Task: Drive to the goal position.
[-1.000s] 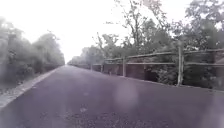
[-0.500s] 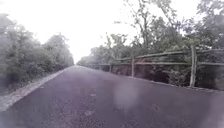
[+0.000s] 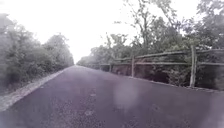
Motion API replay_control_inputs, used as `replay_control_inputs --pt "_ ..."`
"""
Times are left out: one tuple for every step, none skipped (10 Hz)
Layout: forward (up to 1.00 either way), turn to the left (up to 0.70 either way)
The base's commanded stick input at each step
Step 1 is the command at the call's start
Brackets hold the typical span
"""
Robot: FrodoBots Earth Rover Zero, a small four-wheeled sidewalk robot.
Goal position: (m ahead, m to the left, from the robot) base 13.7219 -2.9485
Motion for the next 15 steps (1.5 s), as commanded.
replay_control_inputs --pt "0.7 0.0" --pt "0.7 0.0" --pt "0.7 0.0" --pt "0.7 0.0" --pt "0.7 0.0" --pt "0.7 0.0" --pt "0.7 0.0" --pt "0.7 0.0" --pt "0.7 0.0" --pt "0.7 0.0" --pt "0.7 0.0" --pt "0.7 0.0" --pt "0.7 -0.13" --pt "0.7 -0.25" --pt "0.7 -0.31"
